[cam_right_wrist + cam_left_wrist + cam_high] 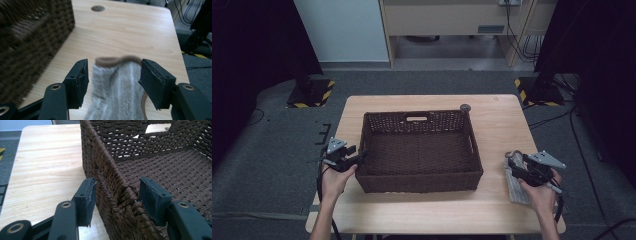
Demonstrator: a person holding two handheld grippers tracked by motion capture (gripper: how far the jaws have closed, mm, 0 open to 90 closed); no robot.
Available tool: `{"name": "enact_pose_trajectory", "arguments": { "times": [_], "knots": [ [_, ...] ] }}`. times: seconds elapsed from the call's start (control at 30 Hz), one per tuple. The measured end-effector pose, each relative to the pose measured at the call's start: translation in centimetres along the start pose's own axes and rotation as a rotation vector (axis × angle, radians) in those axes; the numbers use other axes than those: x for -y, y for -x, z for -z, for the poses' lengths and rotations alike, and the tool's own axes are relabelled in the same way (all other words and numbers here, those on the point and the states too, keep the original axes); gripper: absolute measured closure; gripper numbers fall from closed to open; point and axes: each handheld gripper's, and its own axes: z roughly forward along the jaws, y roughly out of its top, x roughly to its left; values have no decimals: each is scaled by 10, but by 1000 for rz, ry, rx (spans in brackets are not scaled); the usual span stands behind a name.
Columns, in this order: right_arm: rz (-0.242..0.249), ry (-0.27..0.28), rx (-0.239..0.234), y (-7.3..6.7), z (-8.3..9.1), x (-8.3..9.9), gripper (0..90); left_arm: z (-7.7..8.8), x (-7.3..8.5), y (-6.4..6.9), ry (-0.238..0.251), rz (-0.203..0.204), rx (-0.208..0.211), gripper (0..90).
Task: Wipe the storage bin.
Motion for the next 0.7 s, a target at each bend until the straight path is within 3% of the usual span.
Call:
{"name": "enact_pose_trajectory", "arguments": {
  "times": [0.1, 0.37, 0.57, 0.6, 0.7],
  "knots": [
    [3, 16, -11, -3, 4, -5, 413, 3, -2, 0, 6, -7, -5, 439],
    [14, 114, -113, -16, 19, -31, 455, 12, -3, 2, 8, -13, -7, 413],
    [44, 112, -148, -25, 17, -47, 475, 18, 1, 6, 2, -12, 1, 413],
    [51, 116, -183, -31, 13, -55, 484, 18, 4, 7, -7, -7, 0, 414],
    [51, 125, -211, -37, 10, -62, 504, 17, 7, 7, -11, -2, 8, 430]
  ]
}}
